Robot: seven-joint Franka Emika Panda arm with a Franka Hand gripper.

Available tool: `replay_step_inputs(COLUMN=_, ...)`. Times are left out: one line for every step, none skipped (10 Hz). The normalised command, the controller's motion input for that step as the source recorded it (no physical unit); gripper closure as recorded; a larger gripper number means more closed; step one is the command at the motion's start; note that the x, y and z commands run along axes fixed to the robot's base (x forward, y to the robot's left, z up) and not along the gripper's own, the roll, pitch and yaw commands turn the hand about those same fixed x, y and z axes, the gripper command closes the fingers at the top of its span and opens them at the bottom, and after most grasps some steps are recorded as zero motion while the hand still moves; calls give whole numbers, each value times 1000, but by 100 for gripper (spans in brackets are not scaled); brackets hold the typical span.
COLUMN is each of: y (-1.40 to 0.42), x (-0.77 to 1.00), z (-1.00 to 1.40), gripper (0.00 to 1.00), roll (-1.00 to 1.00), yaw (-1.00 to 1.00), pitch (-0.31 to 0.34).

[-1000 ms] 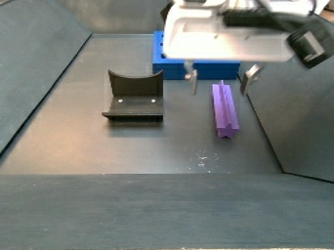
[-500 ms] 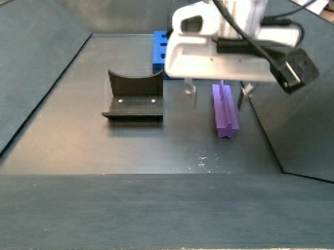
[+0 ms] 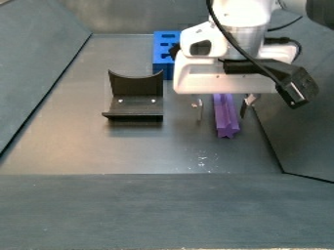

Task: Pick up the star object. Move up. Place the star object on the fixture. Regrasp the star object. Move to above the board. Insert the star object.
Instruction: Pick up the star object.

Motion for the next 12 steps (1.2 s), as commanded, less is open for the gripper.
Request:
replay_step_inputs(y=17, x=0, z=-120, gripper=0, roll=-94, yaw=0, pitch=-43)
replay_step_inputs(y=0, x=0, z=-6, gripper=0, roll=-27, yaw=0, pitch=-13)
replay_step_inputs(y=0, x=0, z=0, gripper=0, roll=0, yaw=0, pitch=0)
replay_step_inputs(y=0, x=0, z=0, gripper=100, roll=0, yaw=0, pitch=0)
replay_step_inputs(y=0, x=0, z=0, gripper=100, roll=0, yaw=0, pitch=0)
replay_step_inputs(y=0, x=0, z=0, gripper=100, roll=0, yaw=0, pitch=0)
replay_step_inputs(y=0, x=0, z=0, gripper=100, roll=0, yaw=0, pitch=0)
replay_step_inputs(y=0, x=0, z=0, gripper=100, roll=0, yaw=0, pitch=0)
replay_step_inputs(y=0, x=0, z=0, gripper=100, roll=0, yaw=0, pitch=0)
replay_step_inputs(y=0, x=0, z=0, gripper=100, roll=0, yaw=0, pitch=0)
replay_step_inputs(y=0, x=0, z=0, gripper=100, roll=0, yaw=0, pitch=0)
replay_step_inputs(y=0, x=0, z=0, gripper=100, roll=0, yaw=0, pitch=0)
